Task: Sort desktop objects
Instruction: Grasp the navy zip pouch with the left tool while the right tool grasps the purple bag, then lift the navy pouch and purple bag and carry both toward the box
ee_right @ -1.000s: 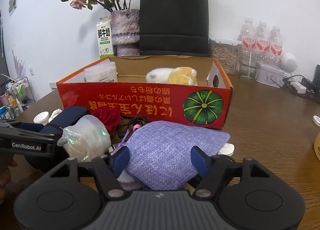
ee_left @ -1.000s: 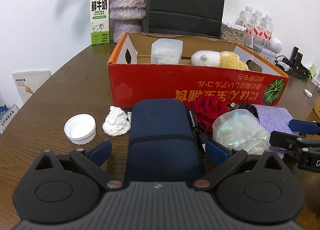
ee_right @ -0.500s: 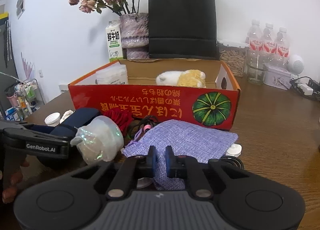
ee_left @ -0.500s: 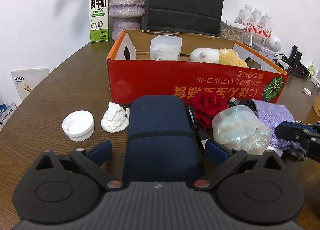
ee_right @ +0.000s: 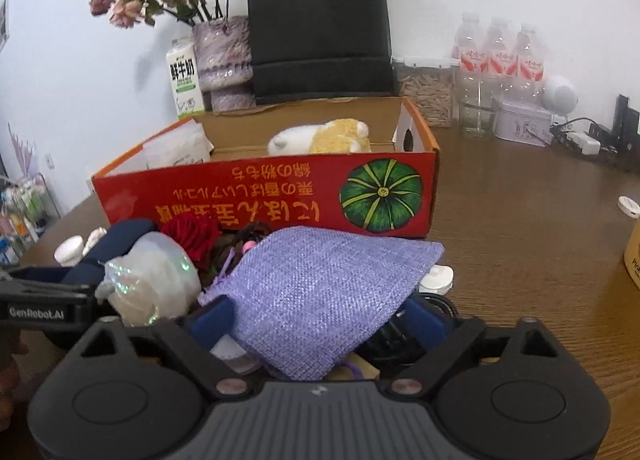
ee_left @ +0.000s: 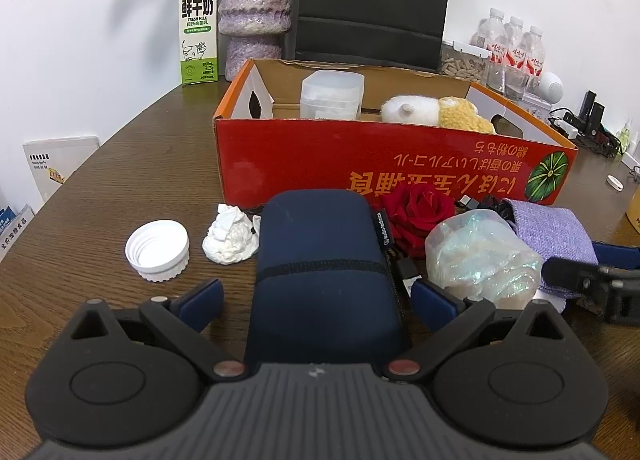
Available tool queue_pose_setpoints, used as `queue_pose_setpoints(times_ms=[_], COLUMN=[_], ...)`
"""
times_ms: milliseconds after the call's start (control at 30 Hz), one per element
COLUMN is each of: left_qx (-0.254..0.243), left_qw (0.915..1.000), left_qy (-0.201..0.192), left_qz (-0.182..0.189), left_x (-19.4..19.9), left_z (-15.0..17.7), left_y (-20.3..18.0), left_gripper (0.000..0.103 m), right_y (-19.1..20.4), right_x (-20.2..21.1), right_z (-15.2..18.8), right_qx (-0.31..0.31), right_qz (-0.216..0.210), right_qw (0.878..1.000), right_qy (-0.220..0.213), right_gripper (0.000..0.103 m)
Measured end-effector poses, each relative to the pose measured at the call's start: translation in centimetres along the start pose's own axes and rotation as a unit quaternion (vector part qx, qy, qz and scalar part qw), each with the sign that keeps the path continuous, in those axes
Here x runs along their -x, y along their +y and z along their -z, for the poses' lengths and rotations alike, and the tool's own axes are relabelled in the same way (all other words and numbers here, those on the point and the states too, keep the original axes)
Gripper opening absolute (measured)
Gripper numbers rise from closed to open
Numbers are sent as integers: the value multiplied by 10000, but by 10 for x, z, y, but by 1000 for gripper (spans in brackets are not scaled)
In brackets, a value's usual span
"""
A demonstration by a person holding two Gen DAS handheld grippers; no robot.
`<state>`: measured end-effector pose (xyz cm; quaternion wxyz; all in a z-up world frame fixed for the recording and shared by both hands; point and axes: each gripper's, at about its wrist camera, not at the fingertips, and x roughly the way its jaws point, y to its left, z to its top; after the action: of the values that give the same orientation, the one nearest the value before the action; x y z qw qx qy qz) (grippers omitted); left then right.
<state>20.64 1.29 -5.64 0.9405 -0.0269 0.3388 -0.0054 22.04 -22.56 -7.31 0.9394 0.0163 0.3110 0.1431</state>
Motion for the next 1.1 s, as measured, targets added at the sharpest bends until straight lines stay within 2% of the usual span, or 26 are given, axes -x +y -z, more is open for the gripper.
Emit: queue_pose_setpoints(times_ms=[133,200,267,300,333,500,567,700,1100], left_qx=[-15,-15,-16,-17,-15,-23,-22,12,78], left_qw=[10000,10000,10000,10000,10000,10000,10000,9999,9994], left_qy=[1,1,-3,0,-1,-12,-46,-144,-338], left_qz=[-3,-8,-12,-8,-5,-21,-43,-8,51], left_x=[0,0,1,0,0,1,3,6,14], left_z=[0,0,1,1,1,1,2,3,4], left_y=[-1,-1,-1,-1,-1,-1,-2,-1,-4], left_gripper=[102,103,102,102,102,101,89,72,65], right_y=[2,2,4,6,7,8,7,7,5], right_x=[5,7,8,8,9,13,16,18,33], right_z=[1,1,1,1,1,2,1,1,0], right_qx=[95,144,202,259,314,352,329,309,221], right_qz=[49,56,10,65,106,51,36,17,-86], right_qw=[9999,9997,9996,9994,9992,9988,9987,9985,9968], right_qy=[-133,-169,-186,-208,-215,-331,-399,-447,-760], right_gripper=[58,50,33,29,17,9,8,8,5])
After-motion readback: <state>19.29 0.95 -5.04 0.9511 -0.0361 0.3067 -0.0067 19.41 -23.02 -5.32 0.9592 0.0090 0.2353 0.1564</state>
